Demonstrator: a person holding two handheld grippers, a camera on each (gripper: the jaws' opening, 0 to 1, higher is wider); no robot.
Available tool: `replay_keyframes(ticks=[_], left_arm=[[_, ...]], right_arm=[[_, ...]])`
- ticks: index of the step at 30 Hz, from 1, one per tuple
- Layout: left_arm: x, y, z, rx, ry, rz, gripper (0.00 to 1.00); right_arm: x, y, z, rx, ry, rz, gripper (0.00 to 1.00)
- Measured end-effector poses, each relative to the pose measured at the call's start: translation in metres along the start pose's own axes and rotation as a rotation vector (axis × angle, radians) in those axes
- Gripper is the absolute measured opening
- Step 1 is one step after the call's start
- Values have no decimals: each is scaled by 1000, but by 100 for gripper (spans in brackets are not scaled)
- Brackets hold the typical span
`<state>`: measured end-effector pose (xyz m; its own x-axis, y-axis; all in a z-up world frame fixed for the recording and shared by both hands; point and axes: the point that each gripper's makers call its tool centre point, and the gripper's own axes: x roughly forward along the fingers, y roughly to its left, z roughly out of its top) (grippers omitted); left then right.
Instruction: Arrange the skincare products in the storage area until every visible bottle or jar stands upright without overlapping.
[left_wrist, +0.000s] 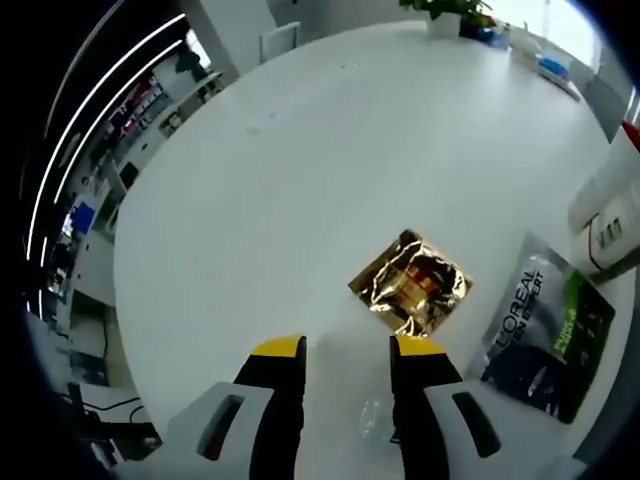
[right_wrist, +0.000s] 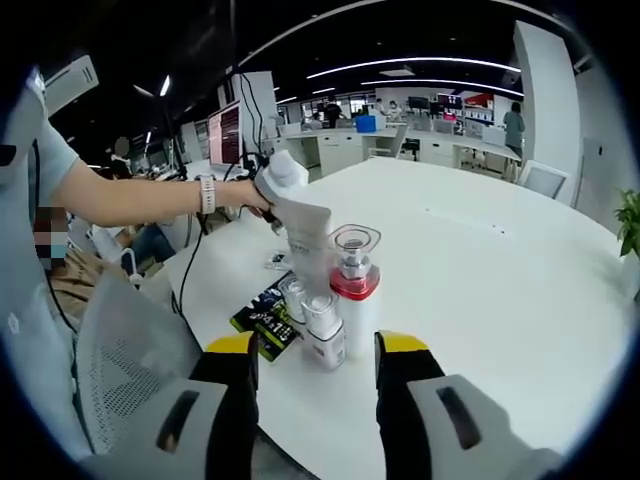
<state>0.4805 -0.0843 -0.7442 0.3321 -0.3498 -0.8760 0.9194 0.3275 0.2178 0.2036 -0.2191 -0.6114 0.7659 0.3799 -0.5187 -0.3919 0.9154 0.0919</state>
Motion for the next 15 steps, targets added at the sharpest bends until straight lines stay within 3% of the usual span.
replay_keyframes(ticks=[4,15], left_arm=[[-1,-4,1,1,-3,-6,32],[5,-21,21,121,-30,-34,35]], right_arm=[[-1,0,1,1,-7,0,47],[-2,0,-5,16,1,4,45]])
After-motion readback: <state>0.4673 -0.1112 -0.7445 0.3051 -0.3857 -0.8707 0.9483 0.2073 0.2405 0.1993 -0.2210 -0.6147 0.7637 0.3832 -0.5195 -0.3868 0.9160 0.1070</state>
